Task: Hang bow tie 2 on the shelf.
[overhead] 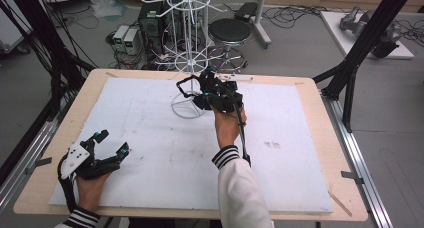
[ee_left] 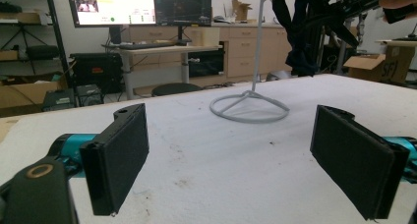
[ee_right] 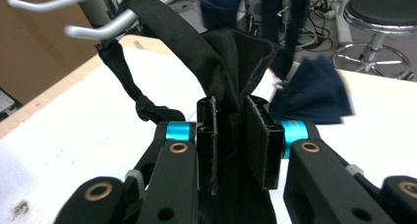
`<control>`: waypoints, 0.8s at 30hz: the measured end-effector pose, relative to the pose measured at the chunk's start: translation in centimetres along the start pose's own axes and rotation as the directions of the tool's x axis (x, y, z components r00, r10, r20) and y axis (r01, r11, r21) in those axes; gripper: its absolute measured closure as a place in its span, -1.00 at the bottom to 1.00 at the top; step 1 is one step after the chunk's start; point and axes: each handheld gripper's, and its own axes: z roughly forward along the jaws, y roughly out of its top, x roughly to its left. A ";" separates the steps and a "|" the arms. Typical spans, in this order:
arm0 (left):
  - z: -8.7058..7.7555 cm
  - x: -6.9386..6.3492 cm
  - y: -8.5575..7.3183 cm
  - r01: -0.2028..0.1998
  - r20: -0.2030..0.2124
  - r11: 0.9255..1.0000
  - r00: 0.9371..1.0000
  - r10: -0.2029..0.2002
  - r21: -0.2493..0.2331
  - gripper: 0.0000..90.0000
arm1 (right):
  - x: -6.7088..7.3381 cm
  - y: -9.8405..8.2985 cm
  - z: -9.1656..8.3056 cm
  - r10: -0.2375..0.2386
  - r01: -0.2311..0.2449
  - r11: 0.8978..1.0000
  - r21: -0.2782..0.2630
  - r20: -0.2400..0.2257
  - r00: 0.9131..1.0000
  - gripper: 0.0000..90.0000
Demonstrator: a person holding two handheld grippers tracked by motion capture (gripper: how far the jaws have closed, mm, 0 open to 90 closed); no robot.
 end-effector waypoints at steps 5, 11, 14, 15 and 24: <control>0.0 0.0 0.0 0.000 0.000 1.000 1.000 0.000 -0.001 -0.67 | -0.5 0.0 -0.2 0.008 -0.008 1.000 0.005 0.000 1.000 0.68; 0.0 0.0 0.0 -0.001 -0.001 1.000 1.000 0.001 -0.002 -0.67 | -0.7 -0.1 -0.3 -0.010 0.010 1.000 0.000 0.000 1.000 0.66; 0.0 0.0 0.0 -0.001 0.000 1.000 1.000 0.001 -0.003 -0.67 | -0.8 -0.1 -0.3 -0.019 0.019 1.000 -0.007 -0.008 1.000 0.64; 0.0 0.0 0.0 -0.001 -0.001 1.000 1.000 0.001 -0.003 -0.66 | -0.9 -0.1 -0.4 -0.021 0.020 1.000 -0.009 -0.010 1.000 0.60; 0.0 0.0 0.0 0.001 0.000 1.000 1.000 -0.001 -0.001 -0.67 | -0.8 -0.1 -0.6 -0.063 0.062 0.997 -0.035 -0.011 0.998 -0.37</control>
